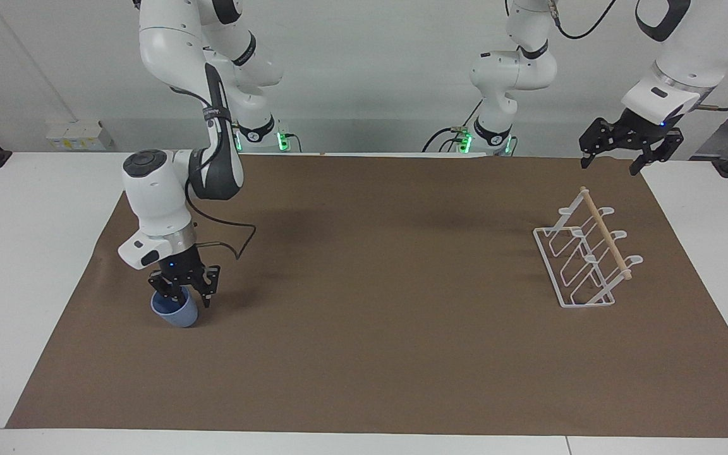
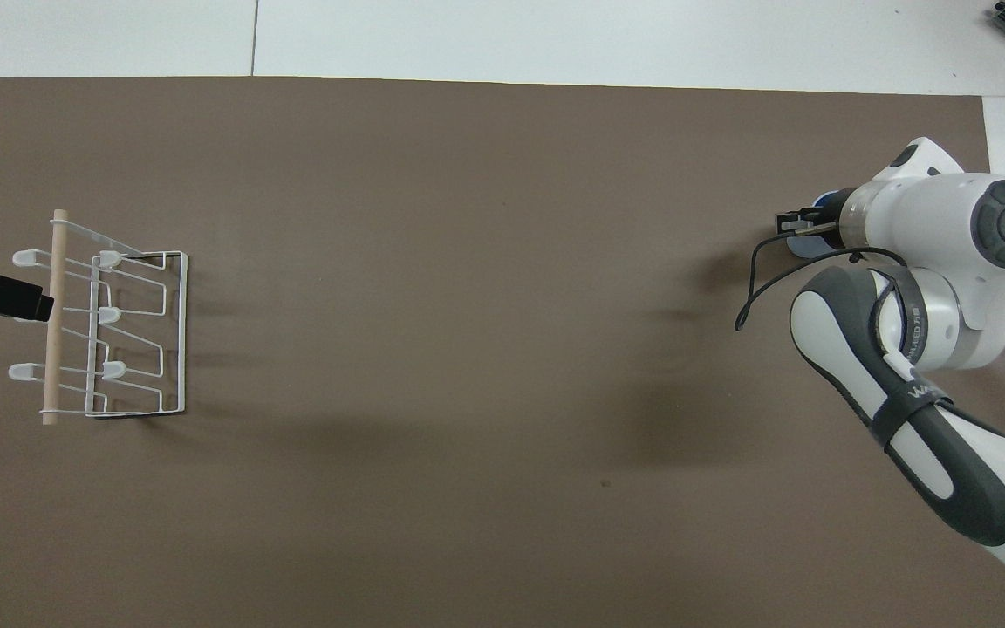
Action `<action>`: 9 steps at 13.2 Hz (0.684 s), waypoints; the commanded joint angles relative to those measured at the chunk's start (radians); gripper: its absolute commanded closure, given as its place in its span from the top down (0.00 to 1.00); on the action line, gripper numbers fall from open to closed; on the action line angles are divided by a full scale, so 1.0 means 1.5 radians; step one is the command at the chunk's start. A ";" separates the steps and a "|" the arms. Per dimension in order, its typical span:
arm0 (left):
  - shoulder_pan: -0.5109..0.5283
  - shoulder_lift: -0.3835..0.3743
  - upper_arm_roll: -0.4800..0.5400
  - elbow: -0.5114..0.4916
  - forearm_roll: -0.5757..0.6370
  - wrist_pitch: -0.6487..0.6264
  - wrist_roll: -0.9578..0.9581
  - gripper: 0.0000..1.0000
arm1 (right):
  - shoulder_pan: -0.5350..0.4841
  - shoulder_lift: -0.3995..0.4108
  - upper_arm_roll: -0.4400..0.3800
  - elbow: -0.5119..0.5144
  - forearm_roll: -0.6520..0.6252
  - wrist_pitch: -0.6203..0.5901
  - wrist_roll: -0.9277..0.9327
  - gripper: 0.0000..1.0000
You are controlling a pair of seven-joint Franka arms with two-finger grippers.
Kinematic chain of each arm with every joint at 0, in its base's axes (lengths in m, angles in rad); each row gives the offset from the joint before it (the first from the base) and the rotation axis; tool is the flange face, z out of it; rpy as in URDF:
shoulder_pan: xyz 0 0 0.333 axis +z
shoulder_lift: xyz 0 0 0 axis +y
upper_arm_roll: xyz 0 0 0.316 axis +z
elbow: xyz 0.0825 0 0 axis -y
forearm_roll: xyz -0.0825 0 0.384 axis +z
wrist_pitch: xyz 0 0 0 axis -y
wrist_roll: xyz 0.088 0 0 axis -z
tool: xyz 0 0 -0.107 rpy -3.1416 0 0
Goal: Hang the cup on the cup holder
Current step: 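Lift the blue cup with the right gripper and tip it sideways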
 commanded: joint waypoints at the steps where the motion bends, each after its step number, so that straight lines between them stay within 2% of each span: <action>1: -0.009 -0.015 0.006 -0.013 -0.003 -0.007 -0.002 1.00 | -0.009 0.004 0.004 0.000 0.008 0.006 -0.040 0.13; 3: -0.009 -0.014 0.006 -0.013 -0.003 -0.007 -0.002 1.00 | -0.012 0.003 0.004 0.000 0.005 0.000 -0.050 0.00; 7: -0.005 -0.014 0.007 -0.013 -0.003 -0.008 -0.003 1.00 | -0.012 -0.003 0.004 0.019 0.003 -0.040 -0.051 0.00; 9: -0.007 -0.015 0.007 -0.013 -0.003 -0.007 -0.004 1.00 | -0.009 -0.028 0.004 0.049 0.004 -0.116 -0.051 0.00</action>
